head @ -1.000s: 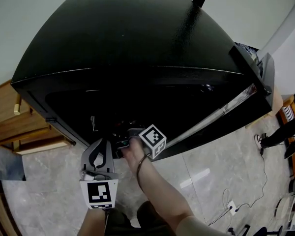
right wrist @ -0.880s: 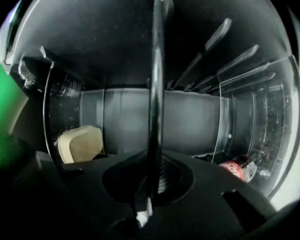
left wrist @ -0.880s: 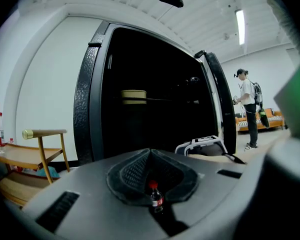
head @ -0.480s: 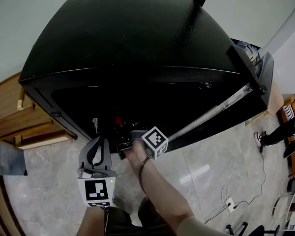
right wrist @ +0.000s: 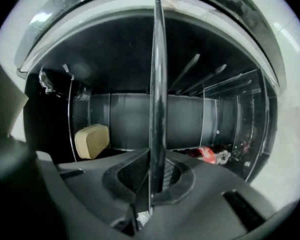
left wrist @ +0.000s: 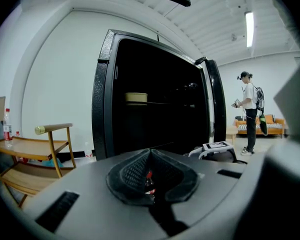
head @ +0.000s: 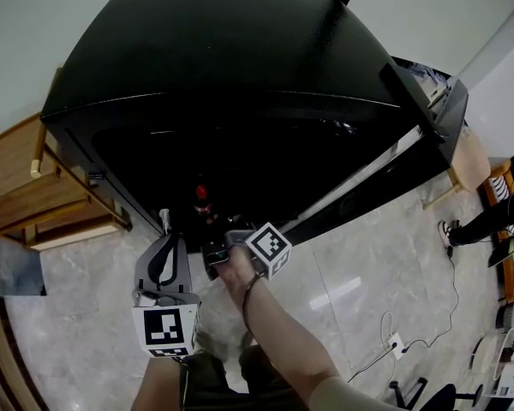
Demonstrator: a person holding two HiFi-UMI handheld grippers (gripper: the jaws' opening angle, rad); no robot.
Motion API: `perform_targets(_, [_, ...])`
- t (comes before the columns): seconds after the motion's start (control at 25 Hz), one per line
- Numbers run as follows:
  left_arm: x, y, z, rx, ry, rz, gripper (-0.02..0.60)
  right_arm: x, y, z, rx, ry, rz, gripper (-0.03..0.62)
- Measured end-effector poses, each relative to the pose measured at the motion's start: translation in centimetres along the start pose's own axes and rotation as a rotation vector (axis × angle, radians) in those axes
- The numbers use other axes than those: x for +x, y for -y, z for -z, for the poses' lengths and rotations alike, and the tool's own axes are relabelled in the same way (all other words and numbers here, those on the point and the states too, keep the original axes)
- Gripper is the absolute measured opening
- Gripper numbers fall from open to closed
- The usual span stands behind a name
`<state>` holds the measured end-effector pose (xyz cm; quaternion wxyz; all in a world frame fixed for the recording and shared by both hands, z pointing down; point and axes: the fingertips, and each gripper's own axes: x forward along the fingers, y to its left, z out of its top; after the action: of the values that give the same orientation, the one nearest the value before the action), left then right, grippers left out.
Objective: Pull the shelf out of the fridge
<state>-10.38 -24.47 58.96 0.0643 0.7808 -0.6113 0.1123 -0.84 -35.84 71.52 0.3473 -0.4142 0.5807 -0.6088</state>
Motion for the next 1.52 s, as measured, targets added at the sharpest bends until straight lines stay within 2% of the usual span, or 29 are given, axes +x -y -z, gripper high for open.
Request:
perform_targets(0.4, [-2.1,1.8,0.5,-0.023,-0.02,0.032,0.006,-3.7,0.3,1.1,0.003,-0.02,-0.011,0.005])
perform_targets(0.6, [-3.3,3.0,0.6,-0.089,-0.028,0.054,0.006,-5.6,0.4,1.6,0.004,-0.03,0.005,0.005])
perform_targets(0.92, [-5.1,3.9,1.5,-0.098,-0.056,0.048,0.006,-8.7,0.5,2.2,0.007,-0.029,0.009,0.005])
perform_targets(1.2, [-6.6,3.7,1.9,-0.145,-0.067,0.044,0.006,-11.7,0.4,2.7,0.01,-0.021,0.006,0.005])
perform_targets(1.32, [-7.3,3.5,1.9,-0.149,-0.073,0.039,0.006,-12.9,0.7,3.2,-0.033,-0.046,0.053,0.003])
perform_targets(1.4, [-7.7,3.4,1.8,-0.153,-0.077,0.036,0.006,-14.0,1.7,3.6,0.004,-0.058,0.087,0.002])
perform_targets(1.52, [-8.3,3.3,1.9,-0.151,-0.085,0.036,0.006,-16.1,4.1,3.9,0.125,-0.029,0.136,0.002])
